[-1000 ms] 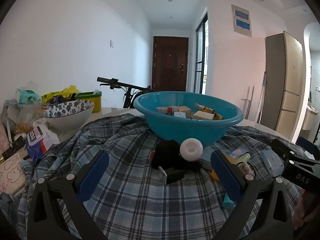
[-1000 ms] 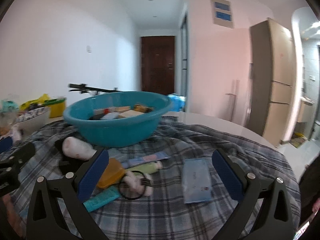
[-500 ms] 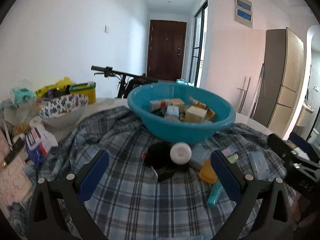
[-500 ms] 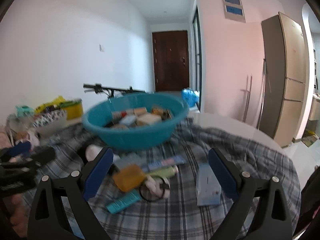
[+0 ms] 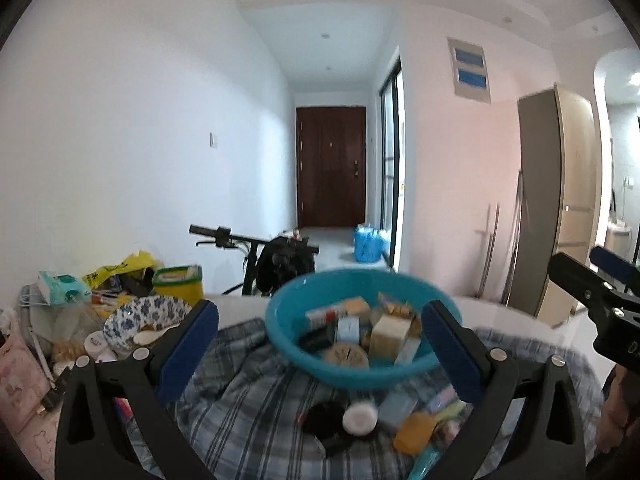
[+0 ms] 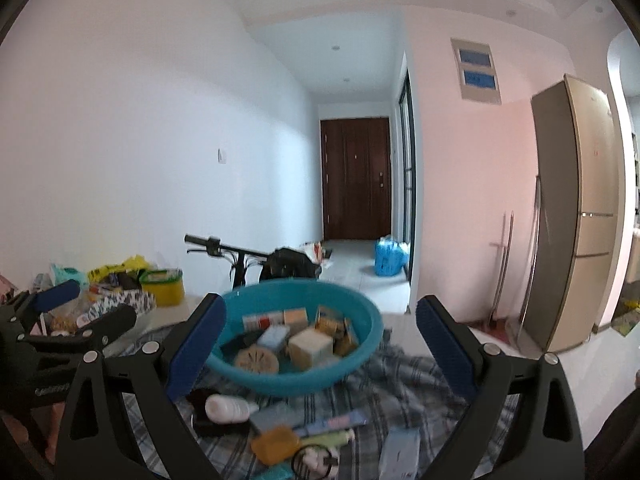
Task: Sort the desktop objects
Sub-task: 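Move both tools toward the toiletries on the plaid cloth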
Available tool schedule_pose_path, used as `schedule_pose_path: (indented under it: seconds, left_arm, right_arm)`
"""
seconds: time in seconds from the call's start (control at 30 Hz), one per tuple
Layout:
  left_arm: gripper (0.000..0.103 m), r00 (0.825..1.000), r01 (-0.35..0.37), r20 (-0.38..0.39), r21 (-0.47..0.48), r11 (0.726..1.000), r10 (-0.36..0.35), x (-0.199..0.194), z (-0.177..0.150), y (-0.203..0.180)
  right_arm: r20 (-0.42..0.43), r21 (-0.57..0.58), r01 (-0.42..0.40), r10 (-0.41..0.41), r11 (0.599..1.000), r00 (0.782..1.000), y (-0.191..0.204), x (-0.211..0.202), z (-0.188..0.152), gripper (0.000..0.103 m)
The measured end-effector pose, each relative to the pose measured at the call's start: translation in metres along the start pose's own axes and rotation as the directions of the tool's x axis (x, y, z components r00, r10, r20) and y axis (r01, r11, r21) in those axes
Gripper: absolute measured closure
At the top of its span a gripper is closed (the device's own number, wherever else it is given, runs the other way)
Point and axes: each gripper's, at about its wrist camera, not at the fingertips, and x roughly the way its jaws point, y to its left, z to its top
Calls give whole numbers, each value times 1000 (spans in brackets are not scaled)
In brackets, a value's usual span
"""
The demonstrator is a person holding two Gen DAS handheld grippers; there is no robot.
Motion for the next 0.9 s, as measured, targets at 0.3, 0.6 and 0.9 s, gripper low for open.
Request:
schedule_pose_path:
  seconds: [0.3,0.6,0.9]
  left_arm:
    - [0,999,-19,28,-3,1000,19,-3,16,3]
    - [0,991,17,-134,-27,999,-21,35,-21,-6]
    - [0,958,77,-274,-49,996,-88,65,-58,-21]
  right_arm:
    - [15,25,16,-16,1000,1000,-2,6,14,7]
    - [-69,40,12,-9,999,998,-11,25,-10,7]
    - [-192,56,24,-13,998,981,-16,41,-45,7]
